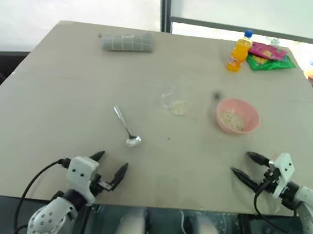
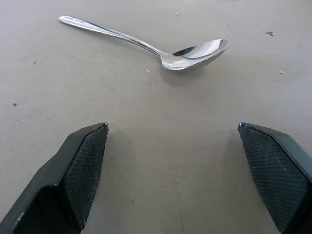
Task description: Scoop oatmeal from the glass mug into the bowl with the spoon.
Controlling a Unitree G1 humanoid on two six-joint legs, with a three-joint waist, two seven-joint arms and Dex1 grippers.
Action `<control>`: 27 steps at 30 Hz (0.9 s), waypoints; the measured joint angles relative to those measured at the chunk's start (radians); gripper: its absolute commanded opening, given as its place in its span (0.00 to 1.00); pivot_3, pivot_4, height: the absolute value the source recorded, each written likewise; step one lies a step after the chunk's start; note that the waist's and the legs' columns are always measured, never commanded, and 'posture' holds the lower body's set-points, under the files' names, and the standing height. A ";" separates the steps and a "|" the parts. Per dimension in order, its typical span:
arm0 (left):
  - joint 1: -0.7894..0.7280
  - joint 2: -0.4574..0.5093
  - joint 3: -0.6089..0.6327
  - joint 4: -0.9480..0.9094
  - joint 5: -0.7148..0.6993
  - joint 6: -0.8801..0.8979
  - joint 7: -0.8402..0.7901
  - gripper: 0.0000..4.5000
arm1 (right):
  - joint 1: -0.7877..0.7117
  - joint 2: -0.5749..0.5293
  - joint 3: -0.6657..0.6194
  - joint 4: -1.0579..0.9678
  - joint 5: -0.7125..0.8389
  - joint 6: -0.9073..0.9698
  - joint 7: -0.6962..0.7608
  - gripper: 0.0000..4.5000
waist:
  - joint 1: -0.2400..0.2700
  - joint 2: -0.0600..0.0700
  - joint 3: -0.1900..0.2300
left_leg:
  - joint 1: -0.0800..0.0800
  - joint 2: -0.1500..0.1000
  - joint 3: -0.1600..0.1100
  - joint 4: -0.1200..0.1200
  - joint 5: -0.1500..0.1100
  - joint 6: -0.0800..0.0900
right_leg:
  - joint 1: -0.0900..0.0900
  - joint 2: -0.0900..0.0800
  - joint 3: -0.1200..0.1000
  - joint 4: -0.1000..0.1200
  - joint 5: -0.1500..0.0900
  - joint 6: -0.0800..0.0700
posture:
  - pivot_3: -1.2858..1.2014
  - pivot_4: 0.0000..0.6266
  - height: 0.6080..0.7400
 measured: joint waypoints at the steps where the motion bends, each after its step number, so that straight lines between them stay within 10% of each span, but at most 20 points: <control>1: 0.000 0.000 0.000 0.000 0.000 0.000 0.000 0.99 | 0.000 0.000 0.000 0.000 0.000 0.000 0.000 1.00 | 0.000 0.000 0.000 | 0.000 0.000 0.000 0.000 0.000 0.000 | 0.000 0.000 0.000 0.000 0.000 0.000 | 0.52 0.24 1.00; 27: 0.022 -0.028 -0.020 -0.049 -0.008 0.040 0.015 0.99 | -0.002 -0.001 -0.001 -0.057 0.004 0.033 -0.016 1.00 | 0.000 0.002 -0.001 | 0.000 0.000 0.000 0.000 0.000 0.000 | 0.000 0.000 0.000 0.000 0.000 0.000 | 0.52 0.24 1.00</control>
